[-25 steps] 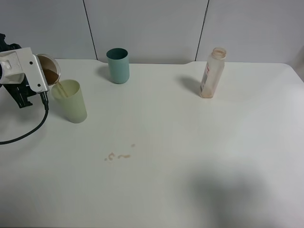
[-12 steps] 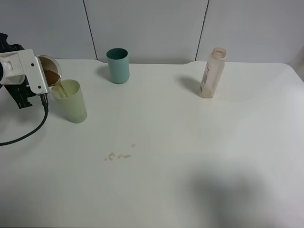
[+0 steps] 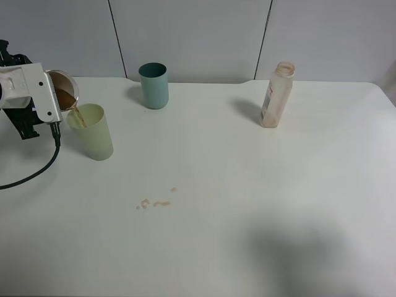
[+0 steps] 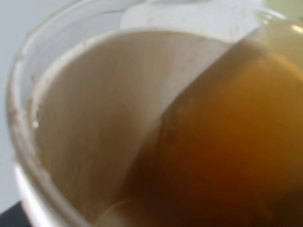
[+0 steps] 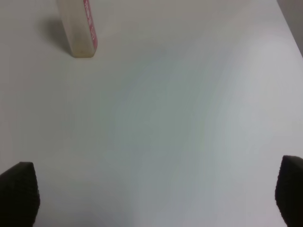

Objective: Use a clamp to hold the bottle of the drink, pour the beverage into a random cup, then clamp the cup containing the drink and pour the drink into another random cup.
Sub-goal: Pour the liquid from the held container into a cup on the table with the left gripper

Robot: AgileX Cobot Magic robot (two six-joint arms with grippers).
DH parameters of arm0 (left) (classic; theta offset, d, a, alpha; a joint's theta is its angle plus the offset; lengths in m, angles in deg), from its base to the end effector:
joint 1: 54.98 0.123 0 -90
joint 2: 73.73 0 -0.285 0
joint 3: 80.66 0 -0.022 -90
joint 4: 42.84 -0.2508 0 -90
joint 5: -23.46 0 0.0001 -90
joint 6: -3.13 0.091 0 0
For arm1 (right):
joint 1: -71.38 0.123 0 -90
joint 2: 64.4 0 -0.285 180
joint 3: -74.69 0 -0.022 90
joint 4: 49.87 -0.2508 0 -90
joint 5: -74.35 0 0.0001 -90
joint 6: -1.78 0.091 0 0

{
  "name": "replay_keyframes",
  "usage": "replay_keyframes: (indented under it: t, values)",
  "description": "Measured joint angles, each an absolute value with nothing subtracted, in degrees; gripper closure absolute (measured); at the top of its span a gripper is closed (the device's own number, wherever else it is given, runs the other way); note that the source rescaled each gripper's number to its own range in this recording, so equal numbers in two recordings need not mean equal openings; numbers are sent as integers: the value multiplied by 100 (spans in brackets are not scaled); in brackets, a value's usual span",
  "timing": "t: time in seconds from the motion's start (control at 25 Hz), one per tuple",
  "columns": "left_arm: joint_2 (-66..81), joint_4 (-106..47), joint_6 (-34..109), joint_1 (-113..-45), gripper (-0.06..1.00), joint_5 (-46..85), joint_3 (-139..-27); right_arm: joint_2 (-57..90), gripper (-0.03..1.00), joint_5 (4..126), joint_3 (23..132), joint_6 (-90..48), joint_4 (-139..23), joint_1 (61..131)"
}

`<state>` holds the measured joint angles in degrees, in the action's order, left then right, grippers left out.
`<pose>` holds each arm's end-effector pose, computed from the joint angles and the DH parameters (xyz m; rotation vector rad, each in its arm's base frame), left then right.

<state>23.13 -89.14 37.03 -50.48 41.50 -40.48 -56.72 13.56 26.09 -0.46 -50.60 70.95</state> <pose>0.2949 0.0028 0.1873 1.4393 1.6822 0.5874 -0.0051 0.0011 0.2771 -0.0329 2.0430 -0.0139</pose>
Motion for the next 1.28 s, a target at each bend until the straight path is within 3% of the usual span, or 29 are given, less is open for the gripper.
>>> replay_keyframes:
  t: [1.28]
  values:
    - [2148,-8803,4261,-5288,92,3861,-4048,-5672,-3,1356,2609,-46,-5060,7095]
